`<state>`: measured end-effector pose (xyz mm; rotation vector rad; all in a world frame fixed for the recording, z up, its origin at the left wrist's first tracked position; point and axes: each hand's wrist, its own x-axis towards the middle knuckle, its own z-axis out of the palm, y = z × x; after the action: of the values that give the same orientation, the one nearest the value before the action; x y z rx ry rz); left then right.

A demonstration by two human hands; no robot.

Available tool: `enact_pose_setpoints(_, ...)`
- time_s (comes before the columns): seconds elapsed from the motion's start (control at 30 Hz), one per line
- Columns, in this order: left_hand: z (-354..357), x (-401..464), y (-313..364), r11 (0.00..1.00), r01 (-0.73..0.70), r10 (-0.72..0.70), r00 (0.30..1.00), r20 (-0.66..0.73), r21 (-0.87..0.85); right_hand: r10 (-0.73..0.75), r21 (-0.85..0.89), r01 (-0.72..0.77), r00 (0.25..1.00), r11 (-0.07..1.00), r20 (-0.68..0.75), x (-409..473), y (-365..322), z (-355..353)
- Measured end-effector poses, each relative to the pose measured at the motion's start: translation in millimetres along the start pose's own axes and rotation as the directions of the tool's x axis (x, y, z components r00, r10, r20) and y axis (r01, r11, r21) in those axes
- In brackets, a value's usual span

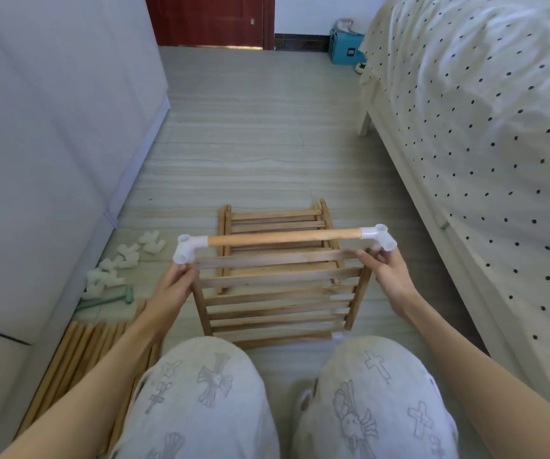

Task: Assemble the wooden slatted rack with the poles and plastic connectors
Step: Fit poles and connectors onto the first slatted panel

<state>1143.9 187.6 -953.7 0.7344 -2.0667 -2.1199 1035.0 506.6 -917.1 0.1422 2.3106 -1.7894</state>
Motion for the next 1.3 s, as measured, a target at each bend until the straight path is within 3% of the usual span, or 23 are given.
enact_pose_setpoints(0.1,4,18,-14,0.993,0.007,-0.010,1.000,0.019,0.121,-0.003,-0.023,0.003,1.000,1.000,0.005,20,18,12)
enact_pose_setpoints(0.23,10,64,-24,0.969,0.067,-0.051,0.996,-0.073,0.239,-0.060,-0.239,0.049,0.998,0.970,-0.037,62,42,23)
enact_pose_setpoints(0.4,20,116,-20,0.885,0.048,0.019,0.990,-0.140,0.462,-0.028,-0.415,-0.002,0.997,0.910,-0.066,108,55,32)
enact_pose_setpoints(0.57,24,121,-35,0.767,0.234,-0.221,0.970,-0.096,0.597,0.163,-0.516,-0.165,0.985,0.841,-0.049,115,83,33)
enact_pose_setpoints(0.77,17,90,-86,0.626,0.394,-0.458,0.884,-0.091,0.673,0.380,-0.636,-0.290,0.925,0.715,0.005,93,133,36)
enact_pose_setpoints(0.97,16,69,-119,0.496,0.501,-0.614,0.780,-0.122,0.710,0.592,-0.726,-0.409,0.806,0.553,-0.003,80,160,44)
enact_pose_setpoints(1.13,16,73,-133,0.496,0.538,-0.639,0.757,-0.133,0.681,0.616,-0.739,-0.415,0.788,0.530,0.000,83,177,47)
enact_pose_setpoints(1.3,14,94,-146,0.537,0.497,-0.570,0.809,-0.140,0.682,0.558,-0.747,-0.371,0.830,0.551,0.000,102,190,53)
